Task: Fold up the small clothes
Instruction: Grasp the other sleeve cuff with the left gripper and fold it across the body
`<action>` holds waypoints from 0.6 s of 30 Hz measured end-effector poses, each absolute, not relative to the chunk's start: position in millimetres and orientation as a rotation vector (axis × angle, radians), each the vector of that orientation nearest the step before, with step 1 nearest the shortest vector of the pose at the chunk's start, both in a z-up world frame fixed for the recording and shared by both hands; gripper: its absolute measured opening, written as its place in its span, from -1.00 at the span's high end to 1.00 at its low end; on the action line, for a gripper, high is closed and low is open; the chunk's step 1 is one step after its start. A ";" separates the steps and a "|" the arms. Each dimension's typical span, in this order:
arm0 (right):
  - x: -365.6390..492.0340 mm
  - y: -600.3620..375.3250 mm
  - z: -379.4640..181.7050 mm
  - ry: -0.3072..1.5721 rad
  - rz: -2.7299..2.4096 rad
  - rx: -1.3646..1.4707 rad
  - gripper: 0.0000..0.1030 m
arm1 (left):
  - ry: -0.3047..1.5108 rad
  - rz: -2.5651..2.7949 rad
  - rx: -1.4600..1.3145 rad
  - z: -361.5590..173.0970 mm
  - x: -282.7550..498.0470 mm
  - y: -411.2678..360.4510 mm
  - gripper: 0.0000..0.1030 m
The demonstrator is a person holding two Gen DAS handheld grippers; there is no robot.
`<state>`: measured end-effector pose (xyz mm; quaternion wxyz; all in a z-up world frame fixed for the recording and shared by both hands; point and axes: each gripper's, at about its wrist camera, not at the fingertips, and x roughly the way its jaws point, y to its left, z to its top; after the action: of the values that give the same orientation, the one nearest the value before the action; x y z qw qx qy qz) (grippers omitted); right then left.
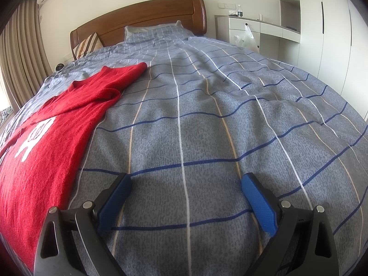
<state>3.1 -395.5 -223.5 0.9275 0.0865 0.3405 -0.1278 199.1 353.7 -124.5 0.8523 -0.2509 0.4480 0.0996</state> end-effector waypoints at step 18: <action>4.2 -394.7 -224.9 0.699 -0.265 0.170 -0.91 | 0.813 0.046 -0.136 -14.7 252.6 212.0 0.92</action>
<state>4.2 -394.7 -224.9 0.9274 0.0830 0.3411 -0.1295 252.6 212.0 -14.7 0.9159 -0.0663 0.3952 0.0222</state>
